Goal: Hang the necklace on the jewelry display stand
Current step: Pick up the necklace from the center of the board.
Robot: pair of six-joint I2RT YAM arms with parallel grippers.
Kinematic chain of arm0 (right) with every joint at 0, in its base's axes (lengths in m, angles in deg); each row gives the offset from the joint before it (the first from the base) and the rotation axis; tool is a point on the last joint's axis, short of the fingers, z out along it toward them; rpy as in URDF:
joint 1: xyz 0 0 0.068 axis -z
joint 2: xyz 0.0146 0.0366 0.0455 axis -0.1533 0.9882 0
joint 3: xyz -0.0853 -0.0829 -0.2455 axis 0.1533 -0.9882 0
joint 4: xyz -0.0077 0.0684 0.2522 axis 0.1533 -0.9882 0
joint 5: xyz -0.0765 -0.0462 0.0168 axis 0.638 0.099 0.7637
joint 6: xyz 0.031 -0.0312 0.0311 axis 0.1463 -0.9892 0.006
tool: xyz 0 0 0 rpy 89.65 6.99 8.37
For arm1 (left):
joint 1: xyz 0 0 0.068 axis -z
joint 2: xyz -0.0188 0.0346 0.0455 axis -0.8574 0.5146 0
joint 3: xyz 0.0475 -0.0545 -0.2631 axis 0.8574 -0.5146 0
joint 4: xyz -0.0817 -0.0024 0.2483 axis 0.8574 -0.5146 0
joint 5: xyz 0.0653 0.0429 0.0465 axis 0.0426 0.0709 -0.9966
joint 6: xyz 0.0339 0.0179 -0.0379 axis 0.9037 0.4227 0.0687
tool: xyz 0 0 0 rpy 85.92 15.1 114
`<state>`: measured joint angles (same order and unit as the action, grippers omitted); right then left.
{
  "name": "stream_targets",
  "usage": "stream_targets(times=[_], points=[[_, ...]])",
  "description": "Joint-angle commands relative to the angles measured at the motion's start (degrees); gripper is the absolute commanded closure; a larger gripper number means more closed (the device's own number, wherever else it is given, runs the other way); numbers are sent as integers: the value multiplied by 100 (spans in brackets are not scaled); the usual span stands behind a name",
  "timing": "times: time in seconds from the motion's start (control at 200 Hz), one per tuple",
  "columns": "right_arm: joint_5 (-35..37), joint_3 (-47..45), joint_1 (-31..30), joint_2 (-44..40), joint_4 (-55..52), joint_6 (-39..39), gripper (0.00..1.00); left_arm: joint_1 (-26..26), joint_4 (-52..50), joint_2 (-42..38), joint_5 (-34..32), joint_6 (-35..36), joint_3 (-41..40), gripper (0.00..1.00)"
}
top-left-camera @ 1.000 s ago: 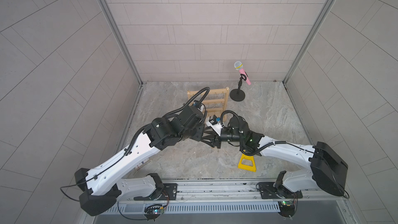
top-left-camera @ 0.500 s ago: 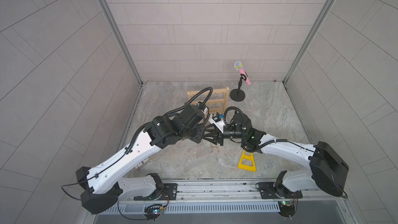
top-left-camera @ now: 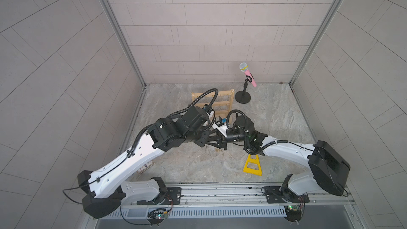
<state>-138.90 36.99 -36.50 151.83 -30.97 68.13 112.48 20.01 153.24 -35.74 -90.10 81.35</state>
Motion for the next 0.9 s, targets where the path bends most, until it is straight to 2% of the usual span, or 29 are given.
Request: stream_targets(times=[0.0,0.065,0.43,0.896], points=[[-238,111,7,46,314,-16,71,18,-158,15,-36,176,214,100],[-277,109,6,71,315,-18,75,25,-167,0,-92,170,223,100],[-436,117,8,217,557,109,81,25,-177,-22,-176,194,267,100],[-425,58,21,269,604,121,86,22,-209,-83,-419,172,343,100]])
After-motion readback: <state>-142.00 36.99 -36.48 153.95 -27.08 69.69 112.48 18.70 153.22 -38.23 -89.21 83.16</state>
